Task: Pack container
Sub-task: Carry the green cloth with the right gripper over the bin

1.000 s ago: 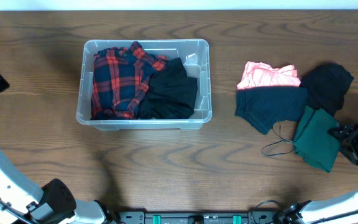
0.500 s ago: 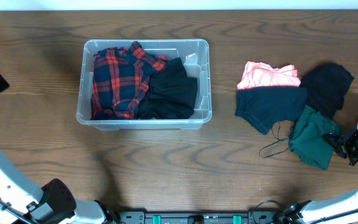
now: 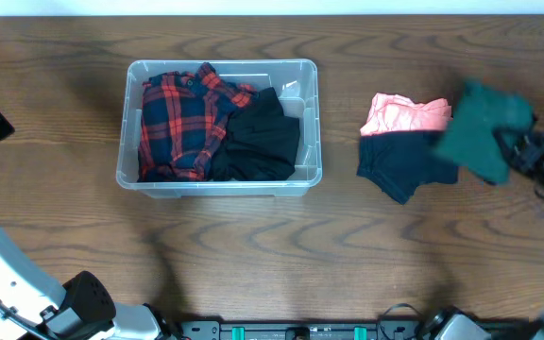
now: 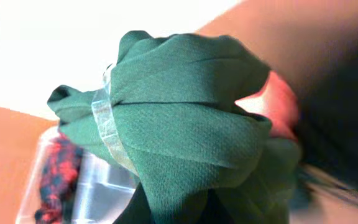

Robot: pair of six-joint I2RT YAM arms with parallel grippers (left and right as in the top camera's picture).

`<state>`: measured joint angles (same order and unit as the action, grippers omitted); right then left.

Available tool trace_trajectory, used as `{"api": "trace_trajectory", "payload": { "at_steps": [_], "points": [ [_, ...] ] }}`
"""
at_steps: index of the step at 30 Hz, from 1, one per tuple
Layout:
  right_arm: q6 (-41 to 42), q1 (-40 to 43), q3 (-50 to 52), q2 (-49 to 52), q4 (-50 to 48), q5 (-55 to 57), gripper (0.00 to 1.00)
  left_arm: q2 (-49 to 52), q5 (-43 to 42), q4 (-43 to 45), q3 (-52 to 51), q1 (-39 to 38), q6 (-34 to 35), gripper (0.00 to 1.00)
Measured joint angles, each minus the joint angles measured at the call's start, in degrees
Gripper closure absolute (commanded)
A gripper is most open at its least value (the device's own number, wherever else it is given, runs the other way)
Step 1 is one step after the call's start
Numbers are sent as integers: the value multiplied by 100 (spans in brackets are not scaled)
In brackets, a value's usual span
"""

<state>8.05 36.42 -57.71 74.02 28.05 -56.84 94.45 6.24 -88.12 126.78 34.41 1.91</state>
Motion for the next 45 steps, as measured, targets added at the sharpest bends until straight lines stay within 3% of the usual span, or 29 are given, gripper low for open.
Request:
{"api": "trace_trajectory", "payload": {
  "at_steps": [6,10,16,25,33,45],
  "points": [
    [2223,-1985,-11,-243,-3351,-26,99,0,0,-2,0,0,2,2],
    [3486,-3241,-33,94,-4809,216,99,0,0,-4,0,0,0,2],
    [4638,-4483,-35,1292,-5591,411,99,0,0,-2,0,0,0,2],
    [5031,-5036,-17,3112,-6636,588,99,0,0,2,0,0,0,2],
    [4546,-5149,-61,3324,-6520,824,99,0,2,0,0,0,0,2],
    [2356,-5901,-994,3324,-3713,1753,99,0,2,0,0,0,0,2]
  ]
}}
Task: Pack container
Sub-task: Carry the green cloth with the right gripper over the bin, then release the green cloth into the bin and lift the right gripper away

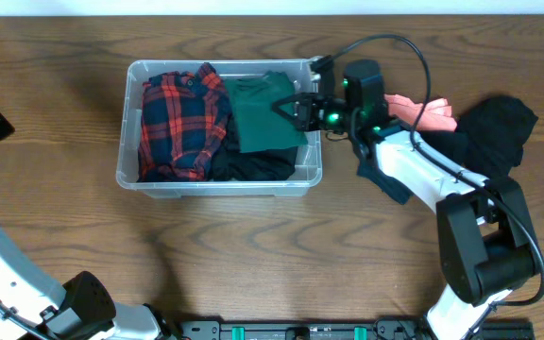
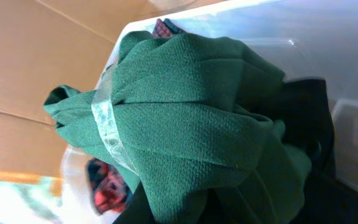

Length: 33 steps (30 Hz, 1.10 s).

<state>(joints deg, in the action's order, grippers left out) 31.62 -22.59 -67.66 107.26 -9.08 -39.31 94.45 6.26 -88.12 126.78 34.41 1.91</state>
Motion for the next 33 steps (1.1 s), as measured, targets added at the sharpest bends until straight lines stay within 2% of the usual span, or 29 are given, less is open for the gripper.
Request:
{"api": "trace_trajectory", "payload": {
  "at_steps": [5,13,15,16,18,19,21,25,27,31,33],
  "points": [
    [-774,-393,-715,0,1209,1255,99,0,0,-2,0,0,0,2],
    [-1209,-540,-820,20,1290,2577,98,0,-2,0,0,0,0,2],
    [-1257,-531,-820,63,1296,2747,92,0,0,-2,0,0,0,2],
    [-1266,-529,-822,87,1294,2798,85,0,0,-2,0,0,0,2],
    [-1292,-529,-824,151,1287,2885,52,0,0,0,0,0,0,2],
    [-1342,-529,-824,177,1266,2938,43,0,0,-2,0,0,0,2],
    [-1436,-531,-861,199,1235,2973,38,0,0,0,0,0,0,2],
    [-1620,-533,-1220,199,1733,3036,37,0,-2,0,0,0,0,2],
    [-1668,-529,-1572,199,2258,3060,41,0,0,-2,0,0,0,2],
    [-1766,-511,-2337,195,3062,3084,64,0,-2,0,0,0,0,2],
    [-1825,-492,-2636,173,3359,3075,72,0,-2,0,0,0,0,2]
  ]
}}
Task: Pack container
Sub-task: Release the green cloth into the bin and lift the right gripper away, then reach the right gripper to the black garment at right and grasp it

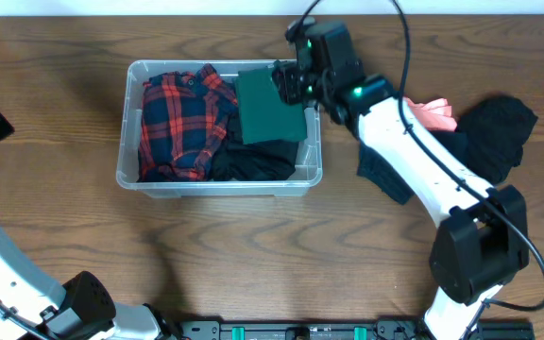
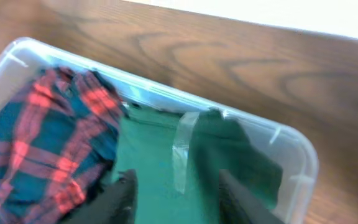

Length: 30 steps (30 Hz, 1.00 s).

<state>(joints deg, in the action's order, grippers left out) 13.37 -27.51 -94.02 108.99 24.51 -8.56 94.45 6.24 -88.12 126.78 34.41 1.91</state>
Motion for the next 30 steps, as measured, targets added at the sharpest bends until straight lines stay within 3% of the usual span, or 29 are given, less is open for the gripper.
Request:
{"api": "trace_trajectory", "payload": {
  "at_steps": [1,3,4,6,10,12,15,24,30],
  "points": [
    [7,28,-146,-24,170,0,78,0,2,0,0,0,0,2],
    [-4,122,-365,-94,505,-9,77,0,0,0,0,0,0,2],
    [4,205,-466,-140,719,-7,66,0,2,0,0,0,0,2],
    [70,424,-608,-223,1150,-24,59,0,2,-2,0,0,0,2],
    [310,1285,-691,-520,1956,-48,33,0,0,0,0,0,0,2],
    [439,1945,-710,-695,2409,-35,18,0,2,0,0,0,0,2],
    [575,3139,-730,-907,3032,-70,6,0,2,-2,0,0,0,2],
    [483,6258,-737,-863,4175,-601,1,0,2,0,0,0,0,2],
    [-146,6961,-223,-525,3882,-1255,4,0,0,-2,0,0,0,2]
  ]
}}
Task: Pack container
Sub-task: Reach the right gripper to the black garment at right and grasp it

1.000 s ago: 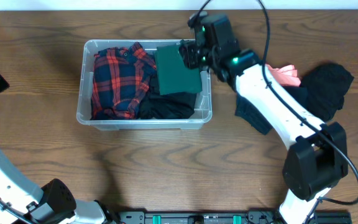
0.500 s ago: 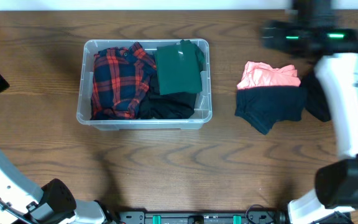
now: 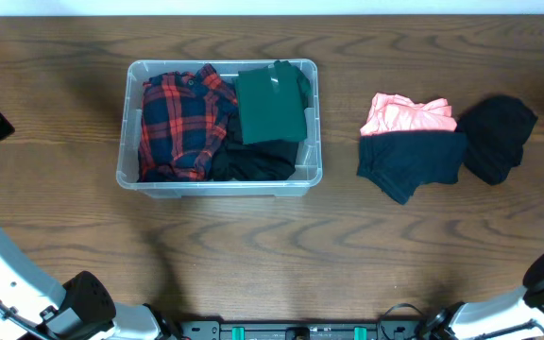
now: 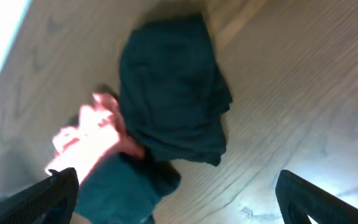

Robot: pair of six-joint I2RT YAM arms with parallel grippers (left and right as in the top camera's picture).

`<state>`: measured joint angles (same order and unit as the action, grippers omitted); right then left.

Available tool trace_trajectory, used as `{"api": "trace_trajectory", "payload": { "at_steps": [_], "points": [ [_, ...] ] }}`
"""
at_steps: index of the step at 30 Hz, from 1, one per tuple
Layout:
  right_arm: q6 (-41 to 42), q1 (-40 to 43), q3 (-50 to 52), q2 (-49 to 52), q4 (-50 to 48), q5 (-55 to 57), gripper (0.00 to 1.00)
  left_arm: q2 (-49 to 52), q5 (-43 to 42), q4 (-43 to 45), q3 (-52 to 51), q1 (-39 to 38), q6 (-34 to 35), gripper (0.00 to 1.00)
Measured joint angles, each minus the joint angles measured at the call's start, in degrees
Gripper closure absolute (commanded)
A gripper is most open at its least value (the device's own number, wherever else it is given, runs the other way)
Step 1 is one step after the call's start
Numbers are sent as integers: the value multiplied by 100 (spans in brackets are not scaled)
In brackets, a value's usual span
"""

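The clear plastic bin (image 3: 311, 123) holds a red plaid shirt (image 3: 178, 123), a black garment (image 3: 253, 161) and a folded green garment (image 3: 272, 99) lying on top at its back right. On the table to the right lie a pink garment (image 3: 404, 113), dark navy shorts (image 3: 409, 161) and a black garment (image 3: 494, 137). My right gripper (image 4: 179, 208) hangs open and empty above the table beside the black garment (image 4: 173, 87); only a tip of it shows at the overhead's right edge. The left arm's black end rests at the far left, its fingers hidden.
Wooden table (image 3: 281, 255) all round. The pink garment (image 4: 92, 130) and navy shorts (image 4: 117, 193) lie left of the black one in the right wrist view. The left arm's white link (image 3: 8, 274) crosses the front left corner.
My right arm was over the bin's back right corner, open above the green garment. Now it is out at the far right of the table near the black garment. The green garment stays in the bin.
My right gripper was first shut on the green garment at the right of the table. Then it held the garment over the bin's right half. Then the garment lay in the bin with the gripper open above it, and now the arm is back at the right.
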<state>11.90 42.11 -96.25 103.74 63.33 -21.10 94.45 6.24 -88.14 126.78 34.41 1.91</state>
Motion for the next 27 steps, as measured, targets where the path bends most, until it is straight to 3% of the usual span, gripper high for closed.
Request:
{"api": "trace_trajectory", "payload": {
  "at_steps": [4,10,20,21,24,27],
  "points": [
    [-210,7,831,407,-730,-243,9,0,2,2,0,0,0,2],
    [-195,-31,2031,852,-2153,-358,5,0,2,0,0,0,0,2],
    [83,-382,2881,852,-3866,-785,17,0,2,0,0,0,0,2],
    [153,-450,2951,848,-4054,-758,24,0,2,2,0,0,0,2],
    [365,-579,3143,826,-4380,-680,59,0,0,2,0,0,0,2],
    [509,-601,3222,824,-4389,-684,82,0,2,2,0,0,0,2]
  ]
}}
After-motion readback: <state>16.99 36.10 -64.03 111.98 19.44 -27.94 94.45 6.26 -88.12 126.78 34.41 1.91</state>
